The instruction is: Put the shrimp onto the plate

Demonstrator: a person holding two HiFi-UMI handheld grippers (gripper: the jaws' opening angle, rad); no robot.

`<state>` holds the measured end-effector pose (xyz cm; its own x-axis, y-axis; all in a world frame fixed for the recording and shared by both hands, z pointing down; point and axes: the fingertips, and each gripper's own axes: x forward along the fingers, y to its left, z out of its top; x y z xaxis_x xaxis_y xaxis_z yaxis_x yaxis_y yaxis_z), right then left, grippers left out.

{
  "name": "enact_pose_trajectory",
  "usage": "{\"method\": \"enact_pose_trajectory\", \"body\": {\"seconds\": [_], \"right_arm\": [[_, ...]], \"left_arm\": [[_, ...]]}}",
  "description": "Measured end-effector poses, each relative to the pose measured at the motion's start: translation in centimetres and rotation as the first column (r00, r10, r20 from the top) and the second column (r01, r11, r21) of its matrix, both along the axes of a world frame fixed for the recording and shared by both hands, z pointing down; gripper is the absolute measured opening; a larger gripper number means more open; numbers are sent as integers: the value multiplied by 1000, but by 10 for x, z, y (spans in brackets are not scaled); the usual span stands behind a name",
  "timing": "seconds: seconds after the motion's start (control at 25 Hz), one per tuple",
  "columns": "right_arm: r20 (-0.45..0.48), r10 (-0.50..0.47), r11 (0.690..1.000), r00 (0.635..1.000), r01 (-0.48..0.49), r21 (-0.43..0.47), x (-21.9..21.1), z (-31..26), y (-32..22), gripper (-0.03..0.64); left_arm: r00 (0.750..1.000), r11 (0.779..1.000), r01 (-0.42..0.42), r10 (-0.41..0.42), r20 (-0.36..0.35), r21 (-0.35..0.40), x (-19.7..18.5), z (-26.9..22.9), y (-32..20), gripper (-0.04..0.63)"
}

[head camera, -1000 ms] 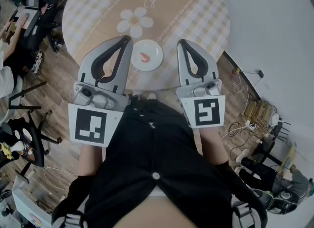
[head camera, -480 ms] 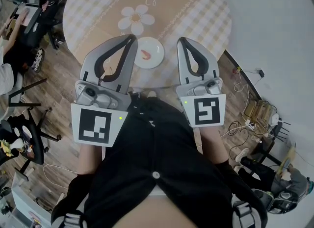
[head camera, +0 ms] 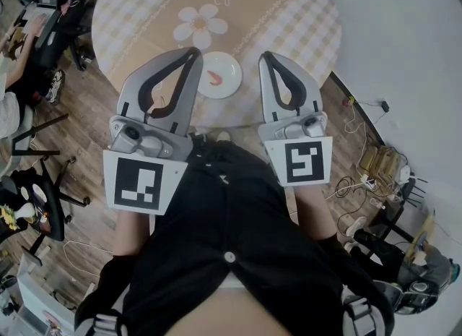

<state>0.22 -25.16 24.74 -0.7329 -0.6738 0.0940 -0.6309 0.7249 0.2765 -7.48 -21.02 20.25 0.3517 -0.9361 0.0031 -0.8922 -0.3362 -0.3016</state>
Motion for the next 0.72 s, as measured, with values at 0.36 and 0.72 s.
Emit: {"method": "enact_pose_trajectory", "body": {"seconds": [0.36,0.72], "right_arm": [[-8,-3,1000,1000,3,-2,-2,2,0,3],[-18,15,1000,1000,-15,-9,0,4,1,3]], "left_arm": [[1000,1000,0,0,-3,-5,-1,1,0,3],[1000,1000,3,-3,-15,-9,-4,3,2,3]]}}
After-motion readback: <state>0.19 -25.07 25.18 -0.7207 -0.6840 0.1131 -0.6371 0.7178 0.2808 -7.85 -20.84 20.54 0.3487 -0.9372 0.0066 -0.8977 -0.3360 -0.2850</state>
